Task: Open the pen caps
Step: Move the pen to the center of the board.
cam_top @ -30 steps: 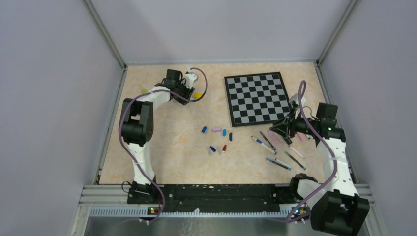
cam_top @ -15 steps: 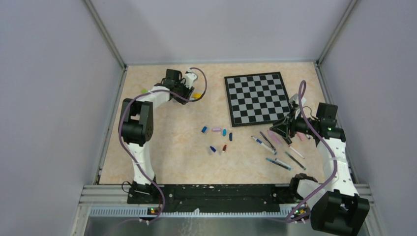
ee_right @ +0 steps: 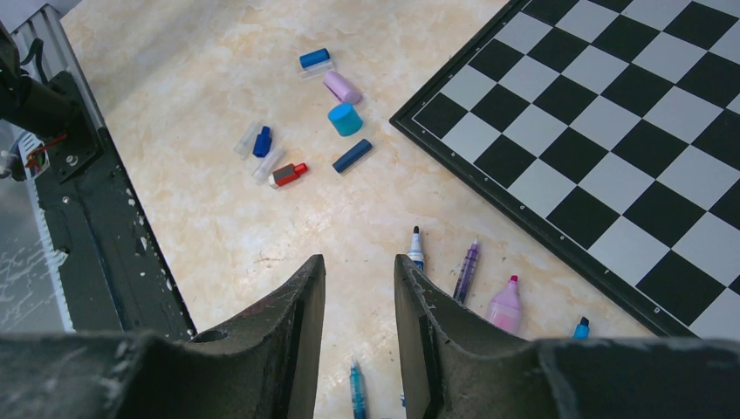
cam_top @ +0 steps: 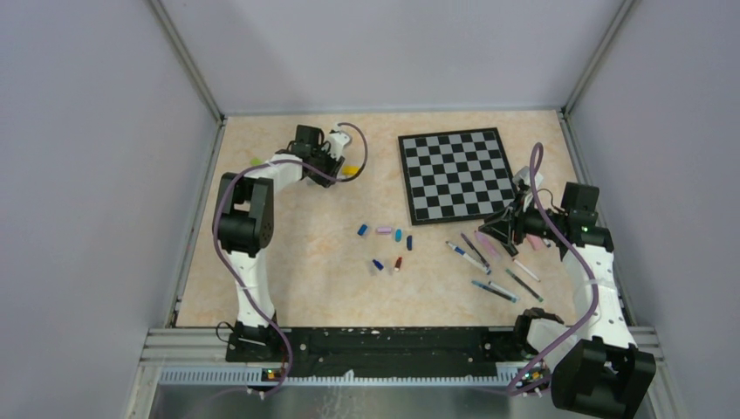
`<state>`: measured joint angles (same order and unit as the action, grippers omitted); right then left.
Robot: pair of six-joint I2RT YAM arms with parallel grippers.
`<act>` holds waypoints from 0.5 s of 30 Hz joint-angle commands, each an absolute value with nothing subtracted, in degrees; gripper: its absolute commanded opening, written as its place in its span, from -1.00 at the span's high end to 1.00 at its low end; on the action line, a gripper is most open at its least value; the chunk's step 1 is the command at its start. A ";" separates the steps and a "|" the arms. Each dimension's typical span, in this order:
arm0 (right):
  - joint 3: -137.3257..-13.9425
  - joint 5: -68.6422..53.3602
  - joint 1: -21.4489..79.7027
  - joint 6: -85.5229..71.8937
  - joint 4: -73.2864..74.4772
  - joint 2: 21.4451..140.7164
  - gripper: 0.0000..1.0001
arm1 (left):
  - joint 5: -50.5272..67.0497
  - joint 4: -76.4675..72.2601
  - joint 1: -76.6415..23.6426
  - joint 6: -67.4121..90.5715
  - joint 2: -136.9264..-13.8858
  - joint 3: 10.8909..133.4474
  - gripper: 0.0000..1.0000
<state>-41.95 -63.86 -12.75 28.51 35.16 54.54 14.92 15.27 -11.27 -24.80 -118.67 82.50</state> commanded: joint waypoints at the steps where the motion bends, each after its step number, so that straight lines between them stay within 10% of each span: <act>1: -42.27 -64.78 -12.39 30.25 34.19 54.43 0.32 | 15.36 14.74 -10.90 -24.13 -119.43 83.34 0.19; 15: -42.80 -65.65 -12.39 30.56 34.90 53.04 0.32 | 10.94 19.48 -10.90 -10.18 -112.71 78.27 0.60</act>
<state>-41.95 -63.92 -12.75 28.97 35.24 54.48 13.78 15.57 -11.25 -18.55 -117.08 80.36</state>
